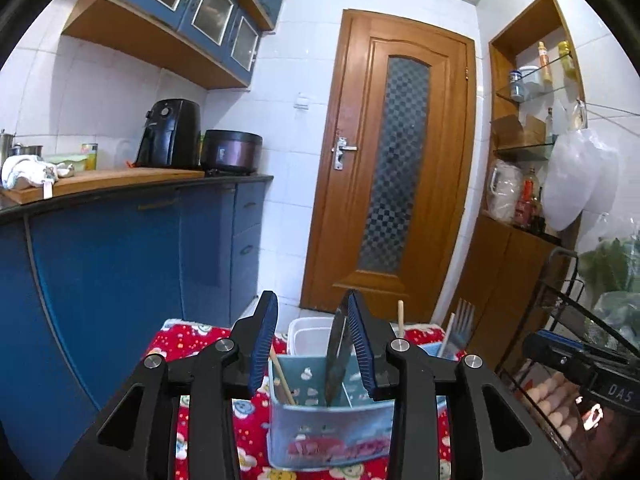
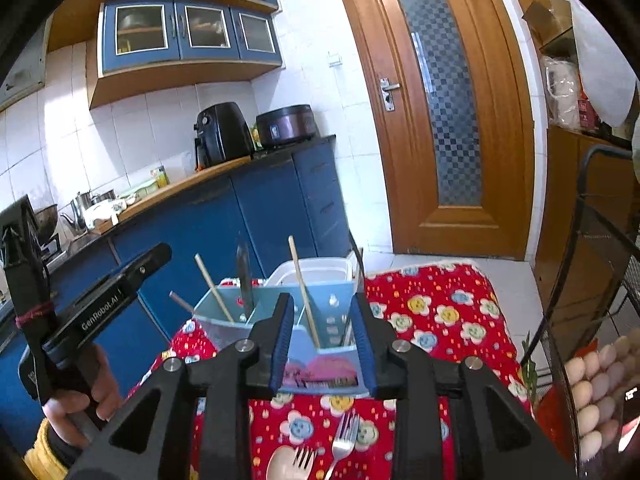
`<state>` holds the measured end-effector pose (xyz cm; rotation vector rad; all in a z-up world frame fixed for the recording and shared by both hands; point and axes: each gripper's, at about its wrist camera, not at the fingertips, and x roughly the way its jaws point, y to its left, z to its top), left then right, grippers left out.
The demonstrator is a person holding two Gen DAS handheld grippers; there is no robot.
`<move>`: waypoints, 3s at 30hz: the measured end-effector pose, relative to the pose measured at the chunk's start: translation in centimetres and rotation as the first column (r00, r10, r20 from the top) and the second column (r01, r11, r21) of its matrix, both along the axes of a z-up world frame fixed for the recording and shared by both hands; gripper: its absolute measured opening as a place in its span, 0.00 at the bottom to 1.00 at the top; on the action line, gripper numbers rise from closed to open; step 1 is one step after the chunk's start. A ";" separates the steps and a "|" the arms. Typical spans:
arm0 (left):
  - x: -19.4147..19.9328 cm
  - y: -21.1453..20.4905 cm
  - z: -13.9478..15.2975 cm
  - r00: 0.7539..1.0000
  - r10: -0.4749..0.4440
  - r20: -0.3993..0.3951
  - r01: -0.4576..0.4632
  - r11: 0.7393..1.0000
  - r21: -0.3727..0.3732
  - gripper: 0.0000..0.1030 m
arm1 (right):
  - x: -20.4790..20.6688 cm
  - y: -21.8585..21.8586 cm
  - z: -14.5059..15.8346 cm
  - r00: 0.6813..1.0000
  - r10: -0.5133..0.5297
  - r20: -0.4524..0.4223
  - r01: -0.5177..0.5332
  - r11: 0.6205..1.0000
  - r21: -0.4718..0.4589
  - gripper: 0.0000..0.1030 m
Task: Organize utensils
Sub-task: 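Open both tools over the holder and withdraw them, then move both tools back over the remaining forks on the cloth, then grasp the wooden spoon with the left tool while the right tool grasps a silver fork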
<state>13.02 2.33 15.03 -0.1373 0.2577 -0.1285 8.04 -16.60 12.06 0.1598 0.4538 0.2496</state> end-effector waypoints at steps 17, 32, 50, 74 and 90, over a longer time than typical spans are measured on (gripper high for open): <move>-4.4 0.1 -2.6 0.988 -0.051 -0.145 0.050 0.999 -0.011 0.37 | -4.1 0.3 -3.3 0.996 0.007 -0.090 -0.006 1.000 0.006 0.32; -5.7 -0.9 -6.7 0.959 -0.075 -0.272 0.074 0.997 -0.014 0.37 | -5.2 -0.3 -7.2 0.983 0.004 -0.184 0.001 1.000 0.029 0.33; -5.9 -3.0 -11.3 0.902 -0.108 -0.419 0.111 0.994 -0.017 0.37 | -5.4 -1.4 -10.8 0.964 0.000 -0.267 0.015 0.999 0.052 0.34; -4.6 -5.7 -15.7 0.808 -0.200 -0.554 0.178 0.980 -0.093 0.36 | -5.4 -2.7 -12.8 0.948 -0.011 -0.318 0.038 0.996 0.077 0.35; -4.0 -7.5 -17.2 0.767 -0.265 -0.584 0.237 0.963 -0.127 0.09 | -5.4 -3.0 -12.9 0.947 -0.013 -0.321 0.041 0.996 0.081 0.35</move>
